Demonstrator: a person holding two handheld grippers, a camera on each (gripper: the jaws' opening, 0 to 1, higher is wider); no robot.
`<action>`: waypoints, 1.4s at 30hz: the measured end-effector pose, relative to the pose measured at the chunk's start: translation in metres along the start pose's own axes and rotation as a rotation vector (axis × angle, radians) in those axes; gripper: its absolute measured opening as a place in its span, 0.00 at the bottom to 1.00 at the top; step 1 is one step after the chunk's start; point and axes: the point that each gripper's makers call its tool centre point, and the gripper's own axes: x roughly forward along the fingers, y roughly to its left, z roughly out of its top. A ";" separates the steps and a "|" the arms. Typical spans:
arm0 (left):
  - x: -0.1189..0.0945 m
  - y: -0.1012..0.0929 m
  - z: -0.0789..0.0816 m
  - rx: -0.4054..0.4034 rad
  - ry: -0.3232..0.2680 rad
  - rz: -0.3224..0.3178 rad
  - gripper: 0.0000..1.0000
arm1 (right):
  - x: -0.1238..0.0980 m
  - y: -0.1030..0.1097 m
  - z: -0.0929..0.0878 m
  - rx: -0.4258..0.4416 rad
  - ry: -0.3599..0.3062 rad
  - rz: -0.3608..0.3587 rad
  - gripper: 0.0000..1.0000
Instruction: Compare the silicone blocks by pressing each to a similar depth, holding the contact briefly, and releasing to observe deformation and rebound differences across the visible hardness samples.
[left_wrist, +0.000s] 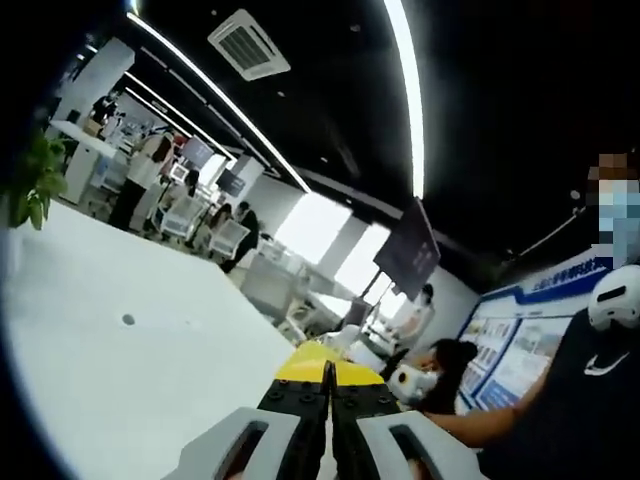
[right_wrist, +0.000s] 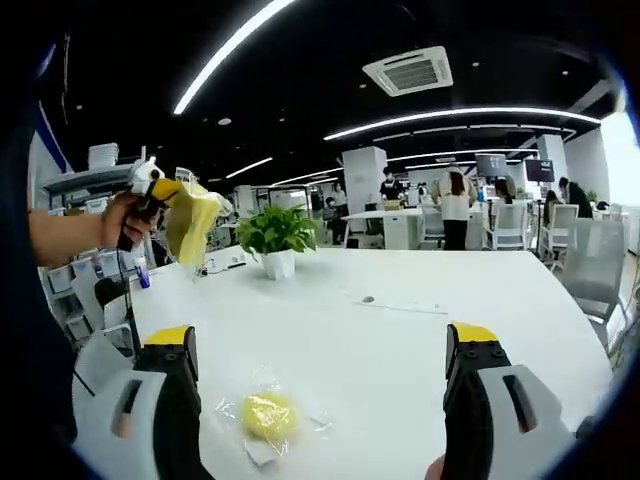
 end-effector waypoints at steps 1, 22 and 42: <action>0.000 0.000 -0.001 -0.002 -0.002 0.002 0.00 | -0.001 -0.001 -0.002 0.005 0.003 -0.002 0.97; -0.022 0.014 -0.018 -0.070 -0.010 0.051 0.00 | -0.031 0.008 -0.040 -0.046 0.111 -0.019 0.97; -0.020 0.047 -0.056 -0.179 0.010 0.069 0.00 | -0.028 0.019 -0.053 -0.054 0.112 -0.012 0.97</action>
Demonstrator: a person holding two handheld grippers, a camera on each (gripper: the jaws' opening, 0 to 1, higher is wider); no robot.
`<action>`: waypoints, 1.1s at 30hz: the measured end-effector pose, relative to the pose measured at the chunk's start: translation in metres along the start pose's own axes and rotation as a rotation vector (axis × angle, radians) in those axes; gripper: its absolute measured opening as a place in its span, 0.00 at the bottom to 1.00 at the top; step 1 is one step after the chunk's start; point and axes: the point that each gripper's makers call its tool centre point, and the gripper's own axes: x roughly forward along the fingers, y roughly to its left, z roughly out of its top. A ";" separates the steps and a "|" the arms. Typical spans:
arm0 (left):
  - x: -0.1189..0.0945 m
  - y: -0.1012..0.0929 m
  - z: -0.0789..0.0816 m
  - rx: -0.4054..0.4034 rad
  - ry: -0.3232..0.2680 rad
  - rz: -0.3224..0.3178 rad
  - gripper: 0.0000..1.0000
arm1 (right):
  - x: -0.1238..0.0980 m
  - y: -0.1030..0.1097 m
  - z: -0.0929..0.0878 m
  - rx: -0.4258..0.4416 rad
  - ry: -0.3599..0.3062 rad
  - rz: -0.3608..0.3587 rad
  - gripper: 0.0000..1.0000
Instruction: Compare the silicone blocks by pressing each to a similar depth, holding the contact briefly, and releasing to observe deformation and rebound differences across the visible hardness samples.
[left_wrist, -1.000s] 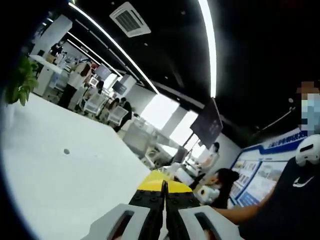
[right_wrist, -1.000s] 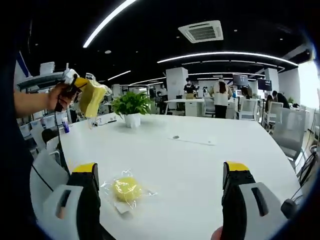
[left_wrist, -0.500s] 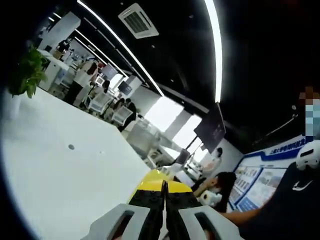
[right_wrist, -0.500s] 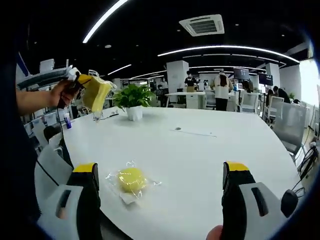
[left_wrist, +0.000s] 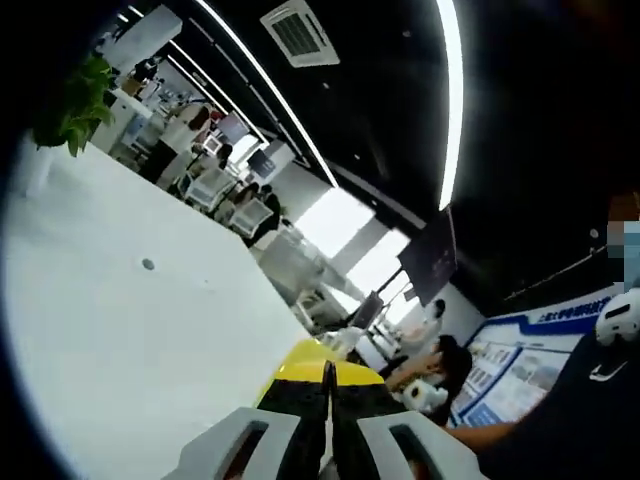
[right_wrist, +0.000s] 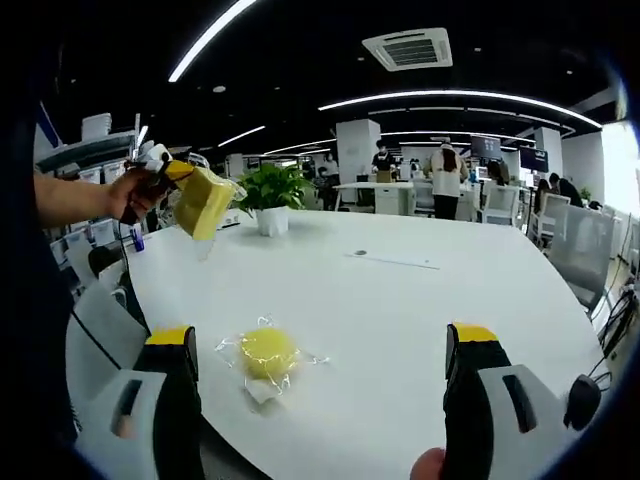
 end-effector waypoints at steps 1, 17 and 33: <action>0.001 0.002 -0.003 -0.003 0.004 0.005 0.00 | 0.000 0.000 -0.001 -0.006 0.000 -0.001 0.97; 0.001 0.039 -0.037 -0.087 0.048 0.076 0.00 | 0.003 0.001 -0.004 0.007 0.013 0.004 0.97; -0.002 0.069 -0.063 -0.170 0.087 0.120 0.00 | 0.004 0.005 -0.016 0.056 0.073 0.007 0.97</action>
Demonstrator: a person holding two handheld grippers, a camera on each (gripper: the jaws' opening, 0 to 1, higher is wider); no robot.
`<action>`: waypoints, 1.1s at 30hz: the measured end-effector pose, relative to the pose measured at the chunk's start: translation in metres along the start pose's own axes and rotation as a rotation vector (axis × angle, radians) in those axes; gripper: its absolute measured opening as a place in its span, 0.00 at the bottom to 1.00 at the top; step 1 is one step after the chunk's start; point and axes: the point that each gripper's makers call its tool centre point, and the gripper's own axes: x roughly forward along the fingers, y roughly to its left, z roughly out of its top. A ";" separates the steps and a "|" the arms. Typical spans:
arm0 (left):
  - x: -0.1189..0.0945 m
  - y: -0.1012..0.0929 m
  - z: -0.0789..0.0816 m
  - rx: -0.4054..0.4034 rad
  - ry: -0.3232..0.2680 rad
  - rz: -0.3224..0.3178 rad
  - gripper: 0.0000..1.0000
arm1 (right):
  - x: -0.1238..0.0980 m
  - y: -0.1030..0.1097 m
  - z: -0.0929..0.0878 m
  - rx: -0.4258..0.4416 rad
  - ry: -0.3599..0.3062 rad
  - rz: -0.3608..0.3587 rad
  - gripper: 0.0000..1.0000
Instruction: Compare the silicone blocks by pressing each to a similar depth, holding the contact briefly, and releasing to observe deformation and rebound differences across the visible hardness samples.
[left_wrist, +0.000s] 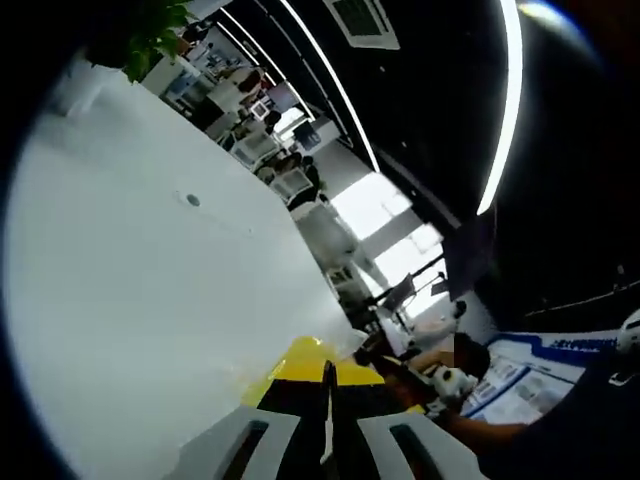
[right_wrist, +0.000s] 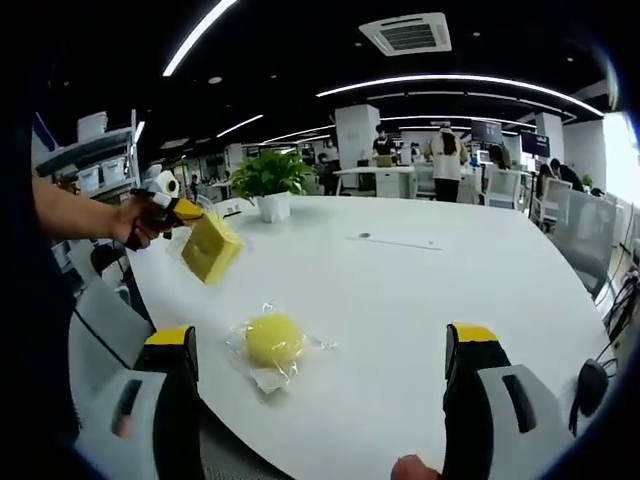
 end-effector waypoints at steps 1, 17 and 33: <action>0.000 0.002 -0.002 -0.006 0.004 0.005 0.00 | 0.000 -0.002 -0.001 0.007 0.013 -0.010 0.97; -0.003 0.054 -0.009 -0.061 0.023 0.083 0.00 | 0.002 -0.013 -0.002 0.039 0.035 -0.026 0.86; -0.012 0.086 -0.017 -0.103 0.049 0.123 0.00 | 0.005 -0.013 -0.028 0.055 0.109 -0.038 0.96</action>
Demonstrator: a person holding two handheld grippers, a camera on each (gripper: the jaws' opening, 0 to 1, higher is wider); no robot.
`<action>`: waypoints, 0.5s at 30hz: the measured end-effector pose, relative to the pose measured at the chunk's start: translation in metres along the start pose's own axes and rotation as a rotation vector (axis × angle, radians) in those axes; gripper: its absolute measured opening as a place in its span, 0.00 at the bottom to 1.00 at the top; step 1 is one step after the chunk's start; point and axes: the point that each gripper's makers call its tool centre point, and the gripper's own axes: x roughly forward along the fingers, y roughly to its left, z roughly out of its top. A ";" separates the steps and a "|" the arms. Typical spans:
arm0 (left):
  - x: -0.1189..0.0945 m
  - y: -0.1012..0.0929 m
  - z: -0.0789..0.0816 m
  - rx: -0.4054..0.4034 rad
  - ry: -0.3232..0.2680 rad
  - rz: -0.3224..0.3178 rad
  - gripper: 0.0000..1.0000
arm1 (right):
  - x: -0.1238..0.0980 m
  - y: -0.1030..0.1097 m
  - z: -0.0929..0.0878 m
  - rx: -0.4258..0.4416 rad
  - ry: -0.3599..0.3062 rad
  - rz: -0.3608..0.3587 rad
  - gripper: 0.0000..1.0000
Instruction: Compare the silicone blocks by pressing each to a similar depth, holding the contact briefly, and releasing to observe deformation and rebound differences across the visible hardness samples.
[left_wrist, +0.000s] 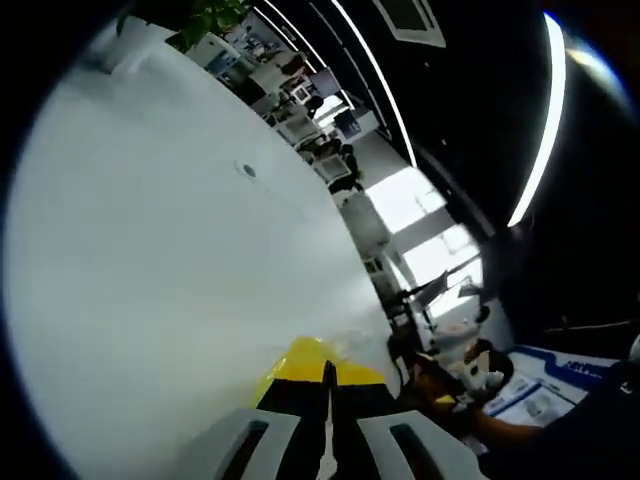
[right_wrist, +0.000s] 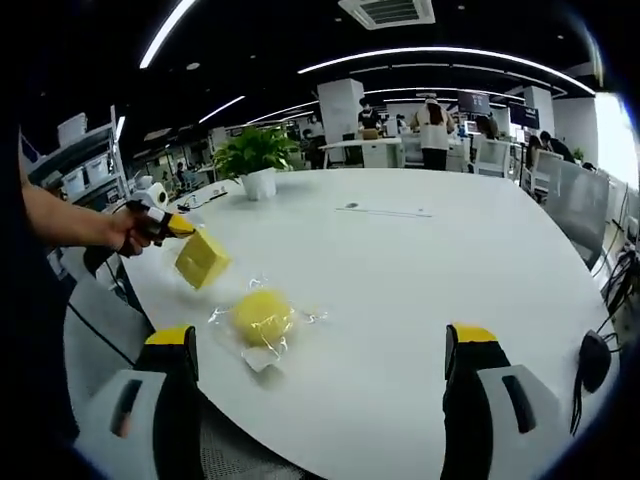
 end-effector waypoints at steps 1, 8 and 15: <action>0.000 0.001 -0.001 0.002 0.002 0.005 0.00 | 0.000 0.000 0.000 0.000 -0.002 -0.003 0.97; 0.000 0.010 -0.005 0.005 0.014 0.033 0.00 | 0.001 -0.003 -0.003 0.011 -0.003 -0.020 0.97; 0.000 0.027 -0.015 0.171 0.081 0.113 0.00 | 0.000 0.001 -0.005 0.045 -0.016 -0.012 0.97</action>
